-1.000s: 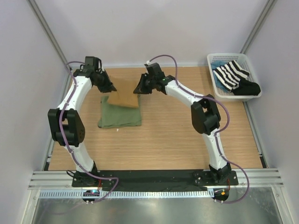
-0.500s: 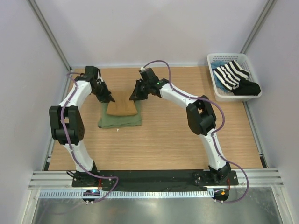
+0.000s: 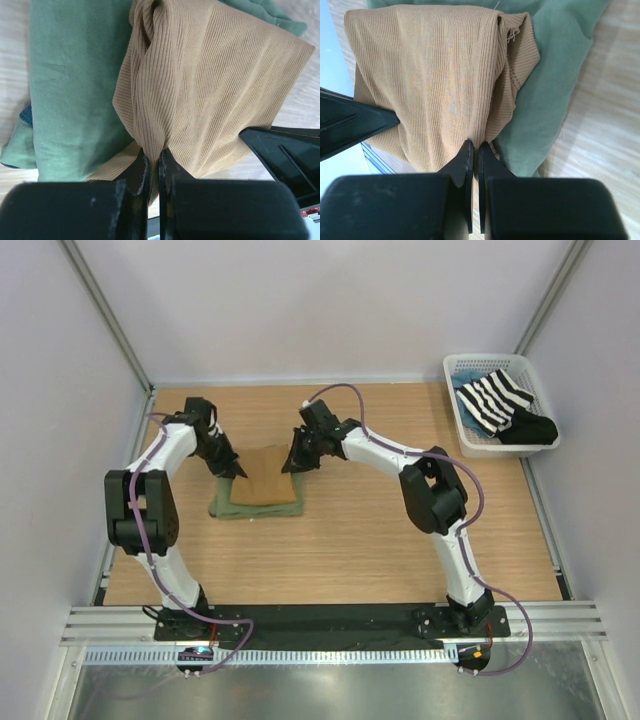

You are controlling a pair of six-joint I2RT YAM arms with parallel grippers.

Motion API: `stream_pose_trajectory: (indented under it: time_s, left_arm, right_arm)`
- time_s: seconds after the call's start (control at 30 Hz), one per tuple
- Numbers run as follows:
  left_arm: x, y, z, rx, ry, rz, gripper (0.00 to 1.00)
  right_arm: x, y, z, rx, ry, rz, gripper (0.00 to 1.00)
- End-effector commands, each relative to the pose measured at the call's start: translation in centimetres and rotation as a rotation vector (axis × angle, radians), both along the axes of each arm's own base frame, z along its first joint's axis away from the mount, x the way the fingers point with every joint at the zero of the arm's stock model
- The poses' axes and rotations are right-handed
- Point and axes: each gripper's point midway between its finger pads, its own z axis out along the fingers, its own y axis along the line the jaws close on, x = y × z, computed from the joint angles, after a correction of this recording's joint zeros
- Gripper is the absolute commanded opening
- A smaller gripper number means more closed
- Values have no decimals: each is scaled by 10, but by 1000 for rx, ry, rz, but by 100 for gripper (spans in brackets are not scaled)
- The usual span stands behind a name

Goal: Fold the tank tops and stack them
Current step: Neatly place the folded tank top to the corner

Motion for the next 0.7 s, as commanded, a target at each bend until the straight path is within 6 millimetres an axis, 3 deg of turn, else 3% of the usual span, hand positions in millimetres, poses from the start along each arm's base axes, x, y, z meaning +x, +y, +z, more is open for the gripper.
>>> stream_pose_trajectory:
  time_s: [0.0, 0.23, 0.5, 0.6, 0.67]
  left_arm:
    - [-10, -5, 26, -44, -48, -16, 3]
    - [-10, -10, 33, -80, -44, -31, 5]
    - [-28, -8, 22, -66, 17, -54, 8]
    - [-37, -3, 14, -37, 53, -61, 13]
    - [-43, 2, 7, -3, 71, -62, 22]
  right_arm:
    - [-6, 2, 60, 72, -83, -6, 1]
    - [-7, 0, 77, 65, -100, -2, 1]
    - [-17, -9, 61, 11, -42, -12, 2]
    - [-21, -10, 55, -6, -32, -12, 4]
    - [-25, -11, 45, -23, -25, -4, 9]
